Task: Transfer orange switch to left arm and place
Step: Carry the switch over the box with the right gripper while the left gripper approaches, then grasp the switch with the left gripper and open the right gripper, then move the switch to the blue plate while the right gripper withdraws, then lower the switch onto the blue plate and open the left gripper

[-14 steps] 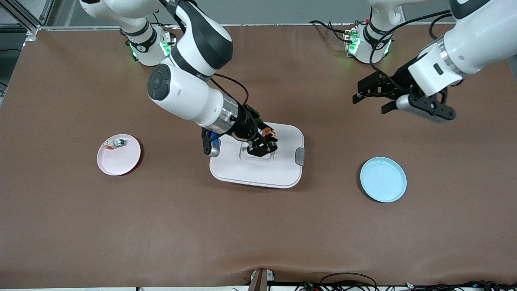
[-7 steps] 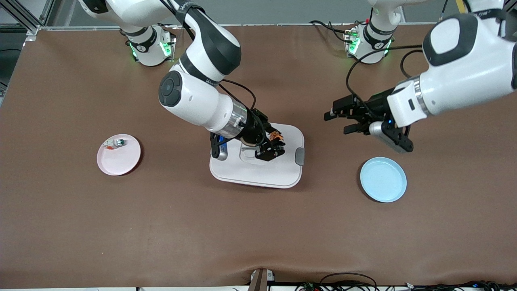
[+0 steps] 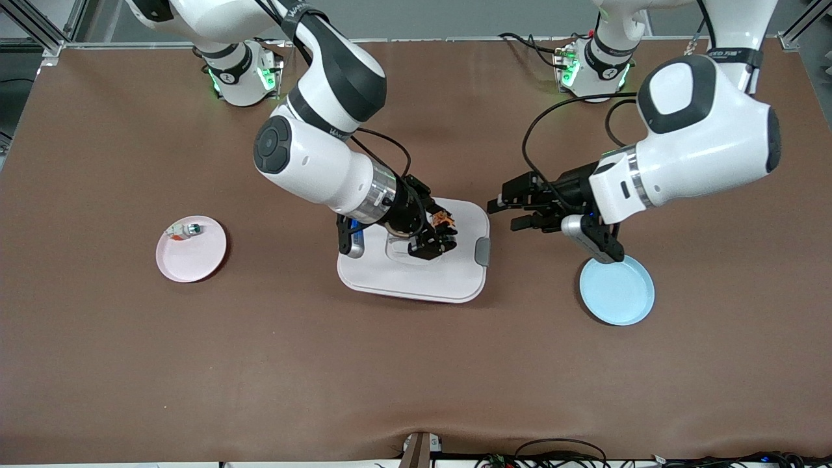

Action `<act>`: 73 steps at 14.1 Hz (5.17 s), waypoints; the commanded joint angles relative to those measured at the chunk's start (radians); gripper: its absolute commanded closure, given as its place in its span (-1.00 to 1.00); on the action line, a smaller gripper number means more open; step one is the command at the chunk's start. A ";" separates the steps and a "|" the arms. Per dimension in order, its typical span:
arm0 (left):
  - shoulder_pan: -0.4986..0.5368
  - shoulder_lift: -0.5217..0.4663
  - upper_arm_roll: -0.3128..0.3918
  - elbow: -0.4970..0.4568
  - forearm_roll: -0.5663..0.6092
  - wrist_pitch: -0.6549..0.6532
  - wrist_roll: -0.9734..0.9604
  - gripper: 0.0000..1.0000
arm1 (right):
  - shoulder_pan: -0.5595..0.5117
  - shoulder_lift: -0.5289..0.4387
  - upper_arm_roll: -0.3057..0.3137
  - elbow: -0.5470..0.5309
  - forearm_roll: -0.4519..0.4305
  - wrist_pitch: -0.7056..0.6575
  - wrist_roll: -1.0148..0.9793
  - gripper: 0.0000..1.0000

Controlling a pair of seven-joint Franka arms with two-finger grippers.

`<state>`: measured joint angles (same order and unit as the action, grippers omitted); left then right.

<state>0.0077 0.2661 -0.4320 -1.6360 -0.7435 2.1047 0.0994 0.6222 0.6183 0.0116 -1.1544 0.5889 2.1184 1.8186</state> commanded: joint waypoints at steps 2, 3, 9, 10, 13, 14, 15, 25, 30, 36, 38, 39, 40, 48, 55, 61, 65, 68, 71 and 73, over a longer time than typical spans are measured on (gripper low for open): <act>-0.073 0.022 -0.004 -0.041 -0.065 0.161 -0.039 -0.29 | -0.007 0.017 -0.005 0.035 0.038 -0.048 0.068 1.00; -0.087 0.030 -0.004 -0.042 -0.066 0.188 -0.056 -0.24 | -0.007 0.017 -0.006 0.035 0.049 -0.048 0.080 1.00; -0.147 0.053 -0.004 -0.084 -0.068 0.255 -0.067 -0.13 | -0.004 0.015 -0.006 0.035 0.052 -0.049 0.096 1.00; -0.149 0.056 -0.004 -0.085 -0.068 0.255 -0.067 -0.09 | -0.004 0.015 -0.006 0.035 0.051 -0.049 0.096 1.00; -0.150 0.059 -0.004 -0.085 -0.068 0.255 -0.067 0.41 | -0.003 0.015 -0.006 0.035 0.051 -0.049 0.096 1.00; -0.150 0.059 -0.004 -0.085 -0.068 0.255 -0.067 0.65 | -0.003 0.015 -0.006 0.035 0.051 -0.049 0.096 1.00; -0.149 0.062 -0.004 -0.085 -0.068 0.255 -0.067 0.88 | -0.004 0.014 -0.006 0.035 0.051 -0.049 0.096 1.00; -0.109 0.061 0.007 -0.071 0.108 0.239 -0.060 1.00 | -0.036 0.006 -0.009 0.039 0.043 -0.135 0.044 -1.00; 0.009 0.038 0.006 -0.076 0.378 0.089 -0.017 1.00 | -0.162 -0.040 -0.018 0.039 0.037 -0.426 -0.394 -1.00; 0.149 0.058 0.006 -0.085 0.636 -0.034 0.356 1.00 | -0.364 -0.094 -0.019 0.038 -0.110 -0.780 -0.962 -1.00; 0.176 0.080 0.006 -0.094 0.725 -0.040 0.471 1.00 | -0.427 -0.113 -0.019 0.038 -0.182 -0.856 -1.118 -1.00; 0.190 0.102 0.006 -0.096 0.759 -0.040 0.537 1.00 | -0.458 -0.120 -0.019 0.038 -0.223 -0.891 -1.198 -1.00; 0.195 0.110 0.006 -0.099 0.786 -0.040 0.601 1.00 | -0.487 -0.121 -0.019 0.038 -0.269 -0.926 -1.287 -1.00; 0.261 0.197 0.006 -0.194 1.056 0.113 0.979 1.00 | -0.604 -0.150 -0.019 0.030 -0.610 -1.055 -1.758 -1.00; 0.337 0.294 0.006 -0.274 1.148 0.349 1.184 1.00 | -0.648 -0.173 -0.019 0.028 -0.639 -1.057 -1.845 -1.00; 0.345 0.340 0.006 -0.272 1.214 0.411 1.211 1.00 | -0.691 -0.183 -0.018 0.028 -0.635 -1.037 -1.877 -1.00; 0.350 0.360 0.007 -0.272 1.213 0.449 1.194 0.68 | -0.685 -0.184 -0.019 0.033 -0.644 -1.043 -1.866 -1.00; 0.374 0.378 0.006 -0.268 1.211 0.465 1.188 -0.99 | -0.693 -0.192 -0.021 0.048 -0.646 -1.046 -1.860 -1.00; 0.374 0.367 0.004 -0.260 1.210 0.462 1.148 -1.00 | -0.714 -0.213 -0.022 0.051 -0.644 -1.054 -1.858 -1.00; 0.354 0.340 0.003 -0.234 1.207 0.410 1.090 -1.00 | -0.713 -0.215 -0.019 0.050 -0.640 -1.061 -1.820 -1.00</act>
<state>0.3733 0.6365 -0.4187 -1.8915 0.4482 2.5579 1.2456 -0.0771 0.4168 -0.0248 -1.1002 -0.0405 1.0694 -0.0387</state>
